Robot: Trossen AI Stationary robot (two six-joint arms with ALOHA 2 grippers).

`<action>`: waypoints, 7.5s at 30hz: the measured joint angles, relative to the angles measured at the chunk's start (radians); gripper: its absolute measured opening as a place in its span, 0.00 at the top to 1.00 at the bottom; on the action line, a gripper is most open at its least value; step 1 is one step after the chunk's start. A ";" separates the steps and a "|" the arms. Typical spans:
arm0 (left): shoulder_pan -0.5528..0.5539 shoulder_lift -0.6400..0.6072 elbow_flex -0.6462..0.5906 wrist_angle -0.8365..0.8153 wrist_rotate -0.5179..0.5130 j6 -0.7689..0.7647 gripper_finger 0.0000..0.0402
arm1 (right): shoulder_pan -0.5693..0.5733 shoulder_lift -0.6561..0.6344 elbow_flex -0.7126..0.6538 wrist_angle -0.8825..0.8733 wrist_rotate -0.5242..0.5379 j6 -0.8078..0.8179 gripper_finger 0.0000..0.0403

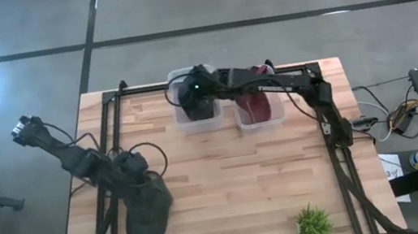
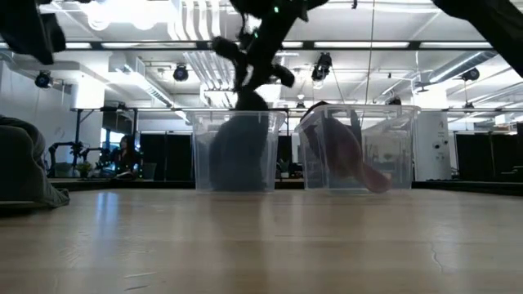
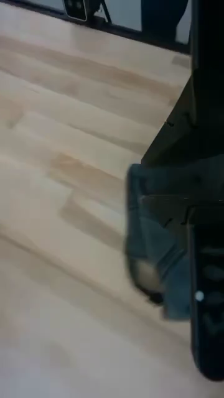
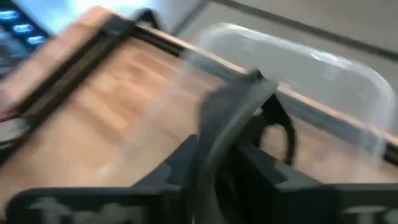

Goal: Pick & Place hat
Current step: Put the right black cap into the left transparent bin, then put the black cap into the left transparent bin, then return to Home Position

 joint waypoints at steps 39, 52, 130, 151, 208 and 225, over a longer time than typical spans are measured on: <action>0.005 0.417 -0.116 0.904 -0.450 -0.338 0.81 | 0.570 -0.292 -0.856 0.486 -0.276 0.359 0.41; -0.009 0.468 0.059 0.049 0.003 -0.504 0.81 | 0.579 -0.166 -0.874 0.797 -0.302 0.433 0.41; 0.098 0.360 -0.266 0.630 0.114 0.042 0.63 | 0.636 0.134 -0.597 0.824 -0.128 1.050 0.41; 0.053 0.332 -0.053 0.600 -0.052 0.089 0.63 | 0.569 -0.009 -0.592 0.662 -0.024 0.706 0.96; -0.049 0.262 0.105 0.114 -0.752 -0.348 0.63 | -0.066 0.128 0.277 -0.467 -0.343 -0.059 0.64; 0.058 0.097 0.090 0.369 -0.536 0.245 0.63 | 0.342 -0.439 -0.345 0.082 -0.106 -0.192 0.60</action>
